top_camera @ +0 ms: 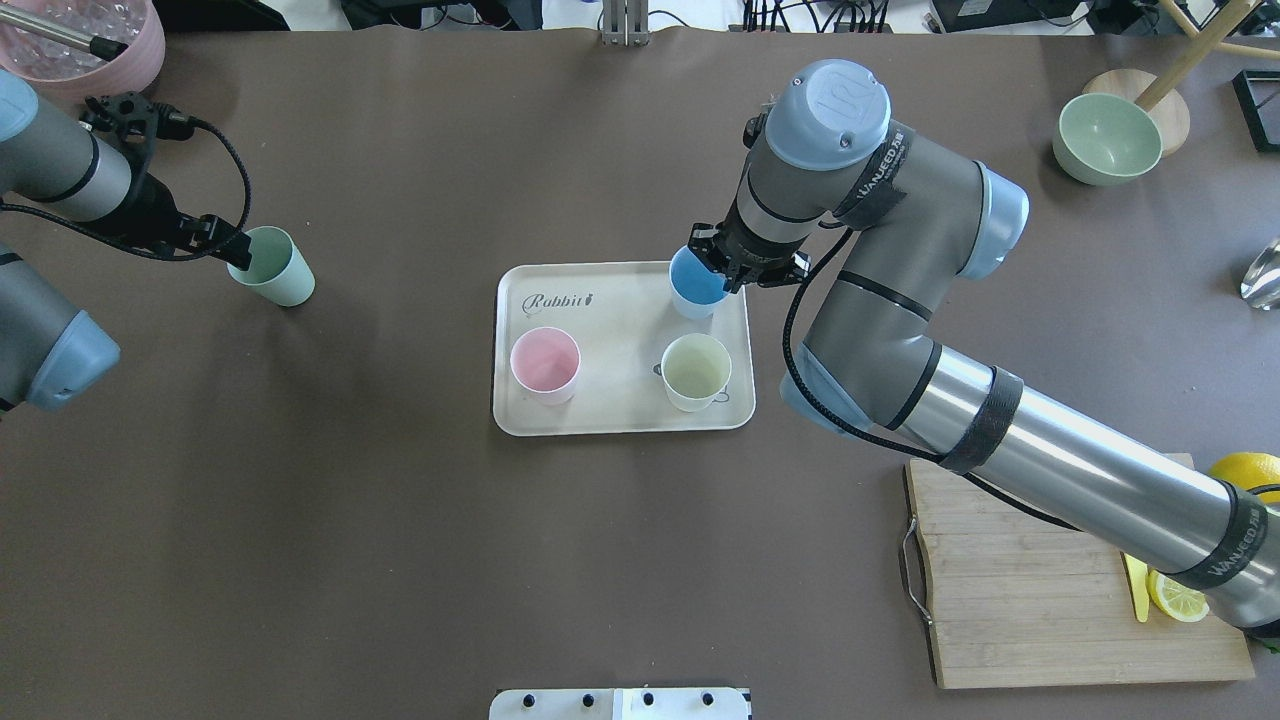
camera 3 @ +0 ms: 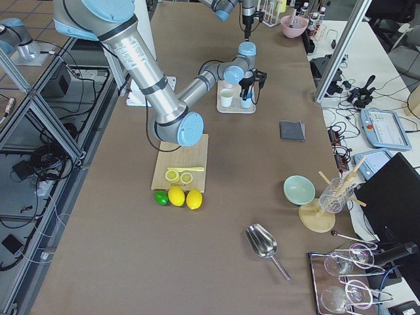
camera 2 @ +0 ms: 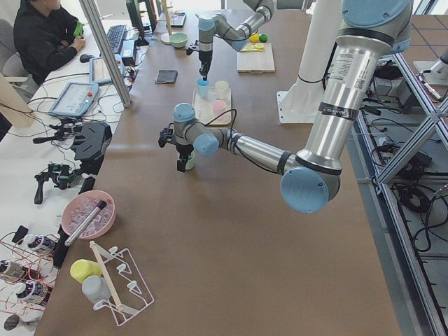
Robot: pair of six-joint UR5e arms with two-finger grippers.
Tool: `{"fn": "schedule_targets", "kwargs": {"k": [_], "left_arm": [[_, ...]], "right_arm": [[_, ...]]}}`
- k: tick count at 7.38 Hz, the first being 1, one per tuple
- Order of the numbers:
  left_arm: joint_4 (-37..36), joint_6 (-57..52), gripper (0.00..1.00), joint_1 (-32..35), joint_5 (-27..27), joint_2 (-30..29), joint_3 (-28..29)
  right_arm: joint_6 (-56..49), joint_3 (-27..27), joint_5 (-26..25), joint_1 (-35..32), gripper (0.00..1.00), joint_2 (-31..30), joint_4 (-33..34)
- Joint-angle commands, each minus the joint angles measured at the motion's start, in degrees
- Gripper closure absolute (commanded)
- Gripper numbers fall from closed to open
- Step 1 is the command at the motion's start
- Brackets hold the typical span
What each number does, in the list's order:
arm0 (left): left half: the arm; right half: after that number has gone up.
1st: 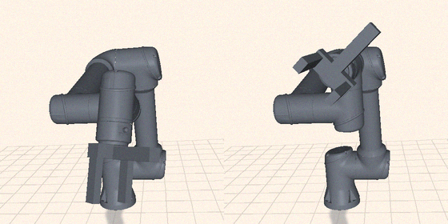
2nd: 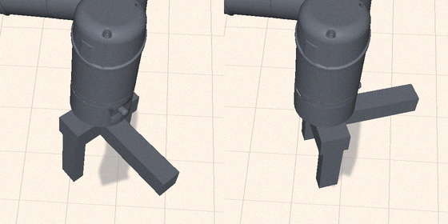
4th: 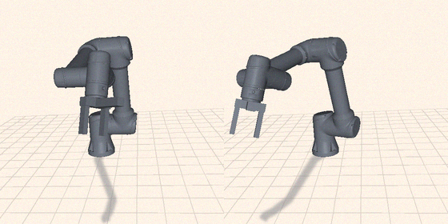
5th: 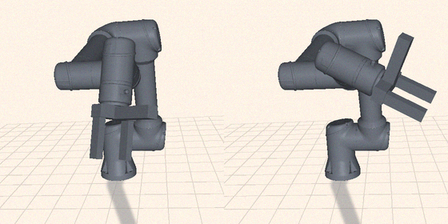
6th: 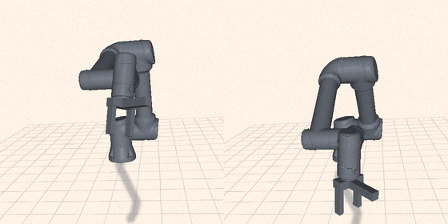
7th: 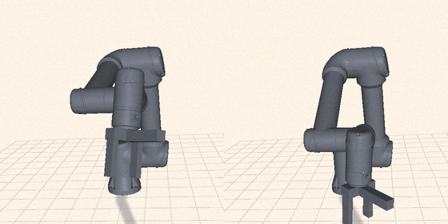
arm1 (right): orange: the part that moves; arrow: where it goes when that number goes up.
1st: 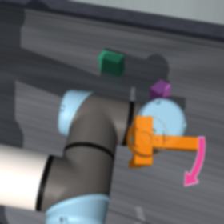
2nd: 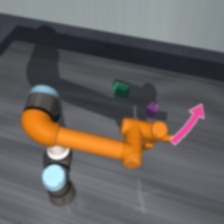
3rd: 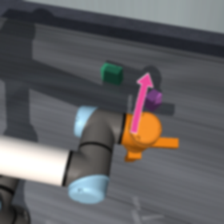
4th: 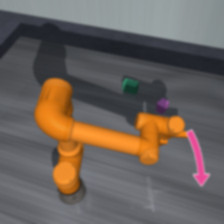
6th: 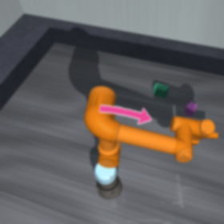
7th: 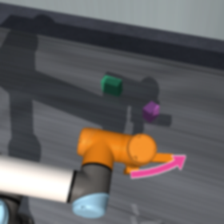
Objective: Place all cups on tray
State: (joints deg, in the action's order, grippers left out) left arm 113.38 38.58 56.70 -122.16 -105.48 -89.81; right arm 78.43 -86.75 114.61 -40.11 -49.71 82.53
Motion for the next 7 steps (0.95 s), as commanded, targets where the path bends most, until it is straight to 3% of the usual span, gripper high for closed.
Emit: {"fn": "schedule_targets", "kwargs": {"k": [1, 5, 6, 7], "left_arm": [[0.9, 3.0, 0.02, -0.3, -0.1, -0.9, 0.9], [0.9, 5.6, 0.03, -1.4, 0.0, -2.2, 1.4], [0.9, 5.6, 0.04, -1.4, 0.0, -2.3, 1.4], [0.9, 7.0, 0.12, -1.4, 0.1, -2.3, 1.5]], "right_arm": [[0.0, 0.0, 0.0, -0.1, 1.00, -0.2, 0.0], [0.0, 0.4, 0.1, 0.0, 1.00, -0.6, -0.2], [0.1, 0.4, 0.1, 0.0, 0.34, -0.4, -0.1], [0.1, 0.4, 0.0, 0.0, 0.00, -0.3, -0.1]]}}
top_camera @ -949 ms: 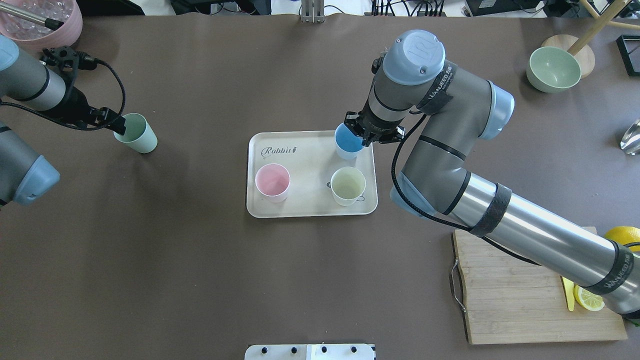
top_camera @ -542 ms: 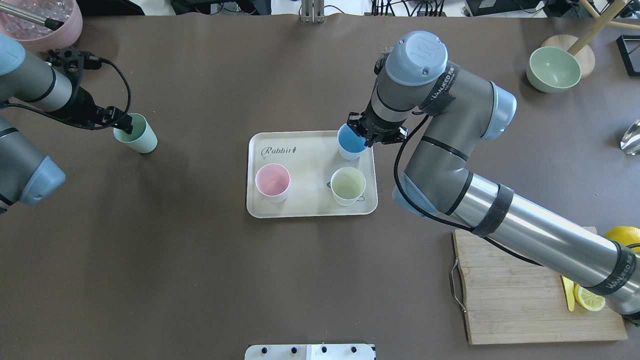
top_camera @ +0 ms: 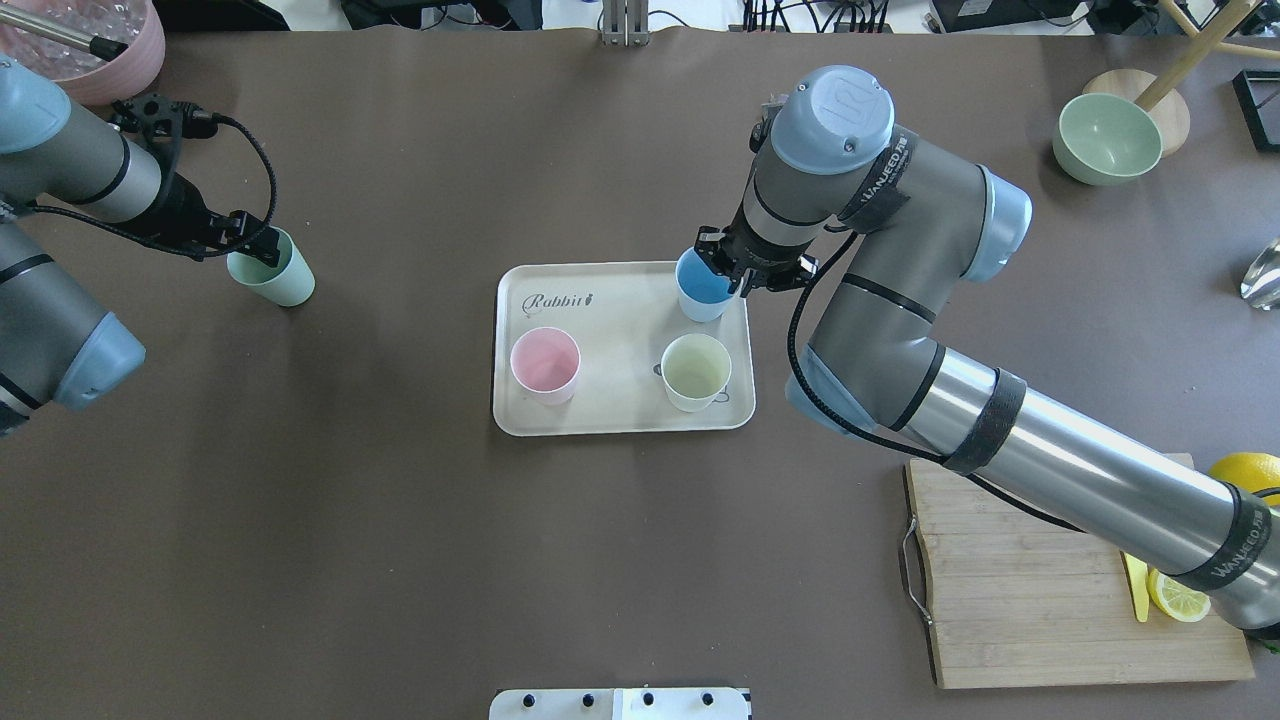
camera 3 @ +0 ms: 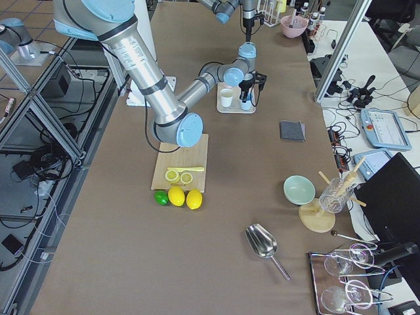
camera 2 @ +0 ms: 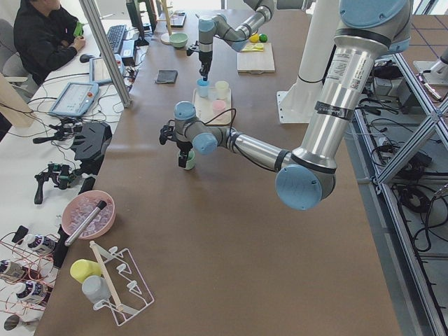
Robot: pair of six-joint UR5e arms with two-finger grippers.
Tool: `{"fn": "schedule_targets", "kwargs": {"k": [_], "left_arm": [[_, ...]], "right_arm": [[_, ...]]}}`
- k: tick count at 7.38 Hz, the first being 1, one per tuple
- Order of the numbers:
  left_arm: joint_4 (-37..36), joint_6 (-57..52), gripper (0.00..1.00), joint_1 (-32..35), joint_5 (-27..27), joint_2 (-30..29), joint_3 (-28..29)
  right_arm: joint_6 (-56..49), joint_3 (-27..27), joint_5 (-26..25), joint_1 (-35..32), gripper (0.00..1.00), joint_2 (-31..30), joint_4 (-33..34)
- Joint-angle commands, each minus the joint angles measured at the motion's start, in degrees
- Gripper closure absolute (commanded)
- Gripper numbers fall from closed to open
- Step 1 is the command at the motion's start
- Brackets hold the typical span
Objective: Place all cups on tray
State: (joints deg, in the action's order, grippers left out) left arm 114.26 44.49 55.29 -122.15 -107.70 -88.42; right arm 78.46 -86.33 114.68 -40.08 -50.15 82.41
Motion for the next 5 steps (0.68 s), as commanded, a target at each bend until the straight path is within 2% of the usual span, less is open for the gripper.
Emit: {"fn": "schedule_targets", "kwargs": {"k": [1, 2, 4, 5], "left_arm": [[0.1, 1.3, 0.14, -0.1, 0.2, -0.1, 0.2], [0.1, 1.3, 0.29, -0.1, 0.3, -0.1, 0.3], [0.7, 1.3, 0.75, -0.2, 0.4, -0.1, 1.3], [4.1, 1.4, 0.93, -0.2, 0.5, -0.1, 3.5]], "right_arm": [[0.1, -0.5, 0.0, 0.0, 0.00, 0.1, 0.1], [0.1, -0.8, 0.4, -0.6, 0.00, 0.3, 0.1], [0.1, -3.3, 0.6, -1.2, 0.00, 0.2, 2.7], [0.1, -5.0, 1.2, -1.7, 0.00, 0.1, 4.4]]}}
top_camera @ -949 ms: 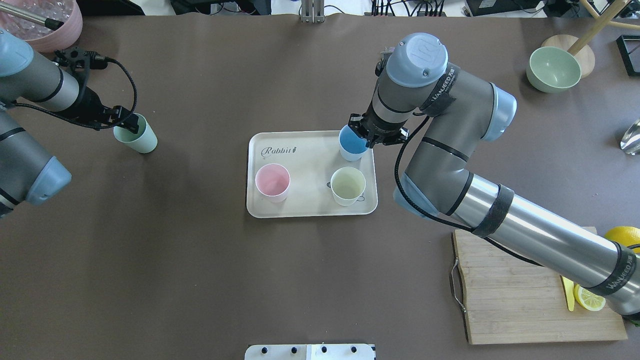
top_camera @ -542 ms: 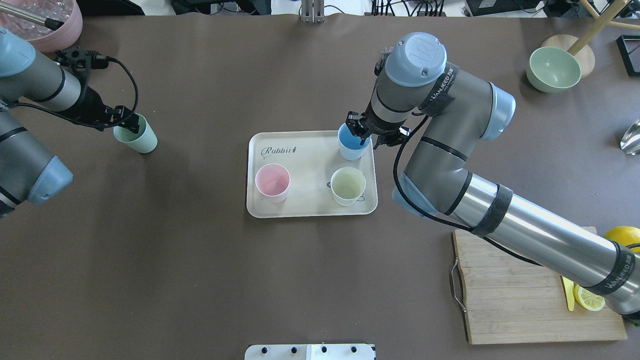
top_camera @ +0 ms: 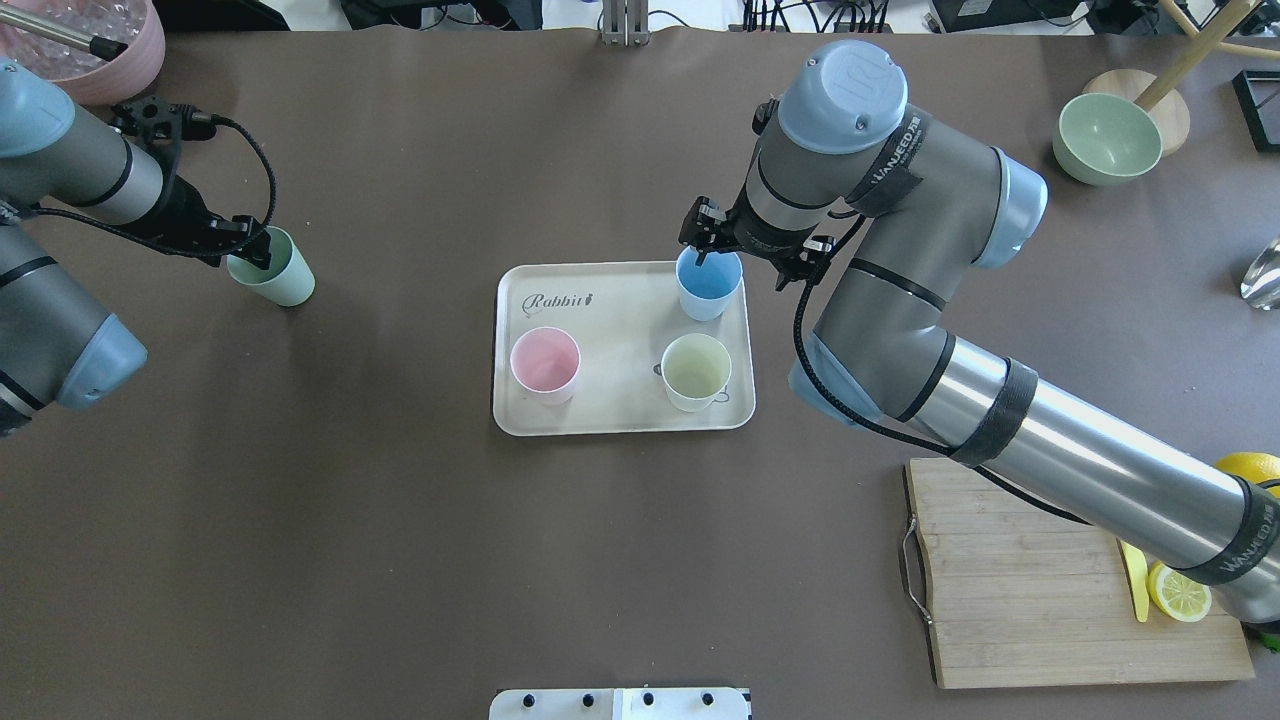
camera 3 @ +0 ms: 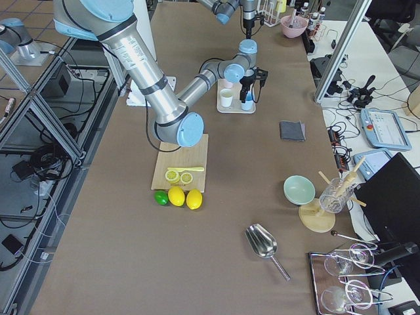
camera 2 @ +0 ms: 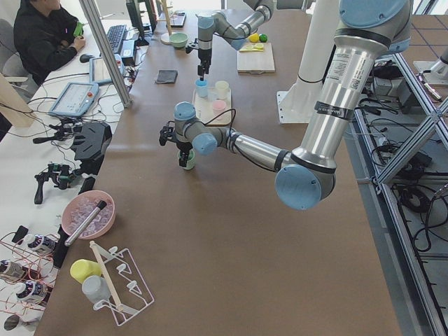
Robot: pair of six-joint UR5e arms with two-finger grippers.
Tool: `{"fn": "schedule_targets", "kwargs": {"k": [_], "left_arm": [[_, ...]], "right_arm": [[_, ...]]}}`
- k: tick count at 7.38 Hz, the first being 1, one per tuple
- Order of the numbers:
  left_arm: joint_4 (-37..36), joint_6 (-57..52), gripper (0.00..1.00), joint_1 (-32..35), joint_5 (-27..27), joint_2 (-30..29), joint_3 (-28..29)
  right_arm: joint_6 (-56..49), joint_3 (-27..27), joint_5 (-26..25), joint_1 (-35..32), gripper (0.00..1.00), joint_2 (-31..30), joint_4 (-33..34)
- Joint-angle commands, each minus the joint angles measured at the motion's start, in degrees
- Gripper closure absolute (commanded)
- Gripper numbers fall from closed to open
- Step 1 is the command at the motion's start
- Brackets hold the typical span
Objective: Place all cups on tray
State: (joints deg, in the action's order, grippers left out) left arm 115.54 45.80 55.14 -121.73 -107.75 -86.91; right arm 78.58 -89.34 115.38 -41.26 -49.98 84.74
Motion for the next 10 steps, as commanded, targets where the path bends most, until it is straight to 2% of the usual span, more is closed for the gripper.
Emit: {"fn": "schedule_targets", "kwargs": {"k": [1, 4, 5, 7, 8, 9, 10], "left_arm": [[5.9, 2.1, 1.00, -0.4, 0.1, 0.0, 3.6], [4.5, 4.5, 1.00, 0.0, -0.5, -2.8, 2.1], [0.8, 4.5, 1.00, 0.9, -1.8, -4.0, 0.2], [-13.5, 4.9, 1.00, 1.2, -1.9, -9.1, -7.5], [-18.1, 5.6, 1.00, 0.7, -1.3, -11.4, -9.3], [-18.2, 10.7, 1.00, -1.8, -0.8, -13.7, -9.3], [-18.2, 14.4, 1.00, -8.1, 4.6, -15.9, -9.0]], "right_arm": [[-0.1, -2.7, 1.8, -1.4, 0.00, -0.1, 2.9], [-0.5, -3.7, 5.3, -4.9, 0.00, -0.5, 3.8], [-0.8, -4.9, 7.4, -6.4, 0.00, -0.6, 5.6], [-1.9, -11.4, 7.5, -6.9, 0.00, -3.7, 10.1], [-2.8, -13.6, 7.6, -7.6, 0.00, -4.6, 12.7], [-4.6, -14.2, 7.5, -9.2, 0.00, -4.8, 15.2], [-7.0, -14.5, 7.5, -10.4, 0.00, -5.5, 16.3]]}}
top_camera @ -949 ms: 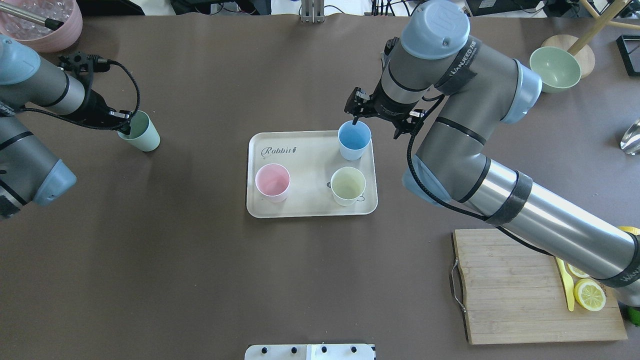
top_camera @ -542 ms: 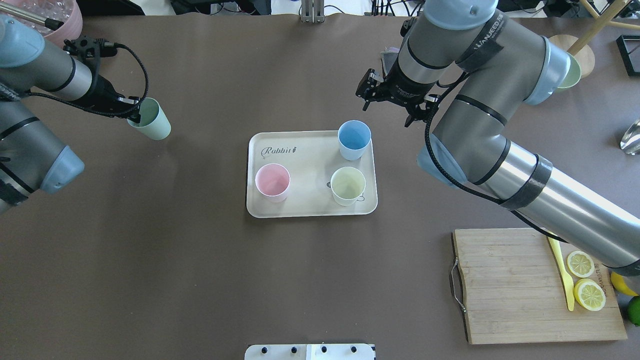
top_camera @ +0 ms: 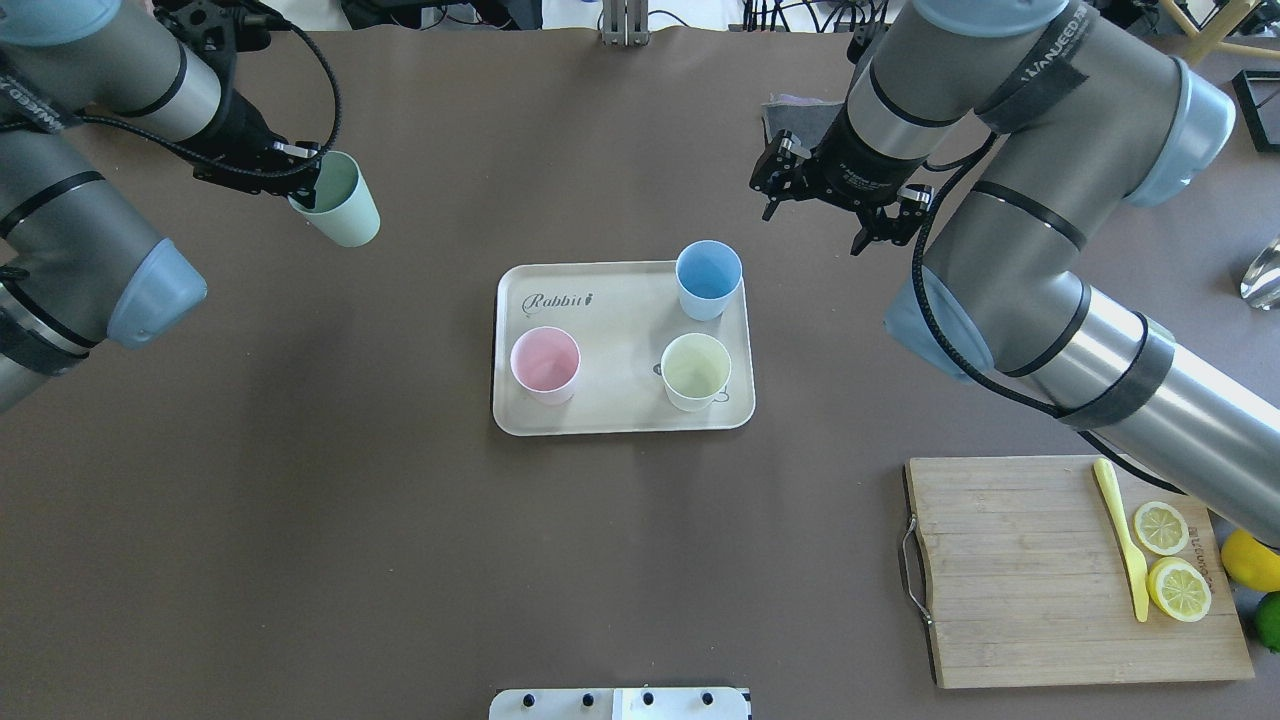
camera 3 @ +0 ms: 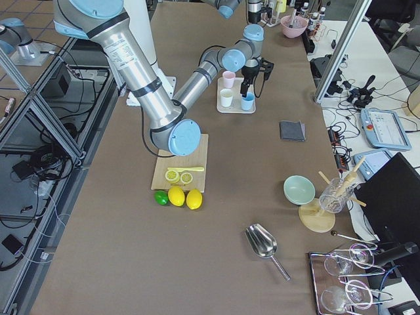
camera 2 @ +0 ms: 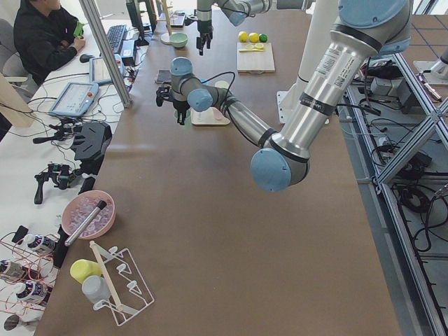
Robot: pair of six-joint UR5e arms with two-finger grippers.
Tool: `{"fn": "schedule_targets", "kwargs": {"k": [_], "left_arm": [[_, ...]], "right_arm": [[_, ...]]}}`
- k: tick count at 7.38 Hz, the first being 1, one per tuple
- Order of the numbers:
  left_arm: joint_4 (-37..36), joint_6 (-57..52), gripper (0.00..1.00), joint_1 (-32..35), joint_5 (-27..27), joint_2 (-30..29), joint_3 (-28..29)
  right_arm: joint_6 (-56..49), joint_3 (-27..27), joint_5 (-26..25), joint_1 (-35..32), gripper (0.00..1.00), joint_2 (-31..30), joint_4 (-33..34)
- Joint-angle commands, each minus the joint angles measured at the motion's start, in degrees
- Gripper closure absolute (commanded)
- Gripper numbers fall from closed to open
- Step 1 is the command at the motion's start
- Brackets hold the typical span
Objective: Place all cups on tray
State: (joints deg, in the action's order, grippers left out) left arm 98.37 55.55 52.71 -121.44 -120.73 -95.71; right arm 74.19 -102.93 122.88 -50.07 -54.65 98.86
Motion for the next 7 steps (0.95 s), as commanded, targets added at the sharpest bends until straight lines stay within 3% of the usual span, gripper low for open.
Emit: {"fn": "schedule_targets", "kwargs": {"k": [1, 3, 7], "left_arm": [[-0.9, 8.9, 1.00, -10.9, 10.0, -4.7, 0.2], [-0.6, 12.3, 1.00, -15.9, 13.0, -7.5, 3.0], [5.4, 12.3, 1.00, -16.2, 14.9, -10.0, 9.9]], "right_arm": [[-5.7, -1.9, 0.1, -2.2, 0.00, -2.9, 2.3], [-8.7, -2.4, 0.0, -3.3, 0.00, -4.9, 2.2], [-9.2, -2.4, 0.0, -3.3, 0.00, -5.6, 2.2]]}}
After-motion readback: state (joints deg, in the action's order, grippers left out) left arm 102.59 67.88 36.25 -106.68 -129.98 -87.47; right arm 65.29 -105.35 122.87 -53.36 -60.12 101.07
